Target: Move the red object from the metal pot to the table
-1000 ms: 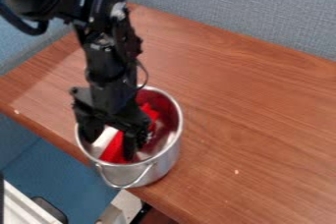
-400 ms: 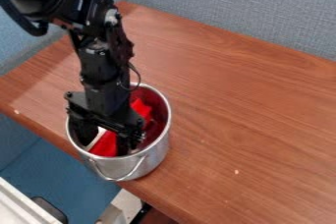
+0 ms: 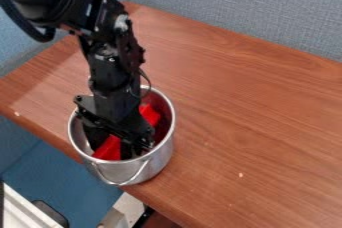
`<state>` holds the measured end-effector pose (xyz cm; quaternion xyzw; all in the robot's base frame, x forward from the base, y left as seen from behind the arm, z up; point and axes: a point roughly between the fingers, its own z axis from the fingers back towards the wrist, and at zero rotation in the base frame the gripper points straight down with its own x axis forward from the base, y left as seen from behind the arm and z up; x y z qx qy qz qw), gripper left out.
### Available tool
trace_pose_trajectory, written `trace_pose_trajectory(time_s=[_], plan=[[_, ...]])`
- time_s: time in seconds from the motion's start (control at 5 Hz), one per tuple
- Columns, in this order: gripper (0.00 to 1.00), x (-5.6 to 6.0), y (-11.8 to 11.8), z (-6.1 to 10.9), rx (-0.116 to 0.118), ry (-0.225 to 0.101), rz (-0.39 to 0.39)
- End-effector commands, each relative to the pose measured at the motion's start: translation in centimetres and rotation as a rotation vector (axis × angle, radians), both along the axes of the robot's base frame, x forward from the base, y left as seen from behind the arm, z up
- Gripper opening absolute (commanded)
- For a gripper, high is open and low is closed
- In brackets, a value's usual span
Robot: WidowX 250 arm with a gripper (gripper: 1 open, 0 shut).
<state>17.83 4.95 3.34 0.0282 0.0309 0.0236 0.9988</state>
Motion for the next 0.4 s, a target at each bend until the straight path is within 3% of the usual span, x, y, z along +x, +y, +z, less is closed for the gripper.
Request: trace_pose_trajectory(time_s=[0.0,0.2], plan=[[0.0,0.44,0.81,0.27,0.011,-0.017,-0.044],[0.0,0.74,1.69,0.17,0.015,-0.015,-0.077]])
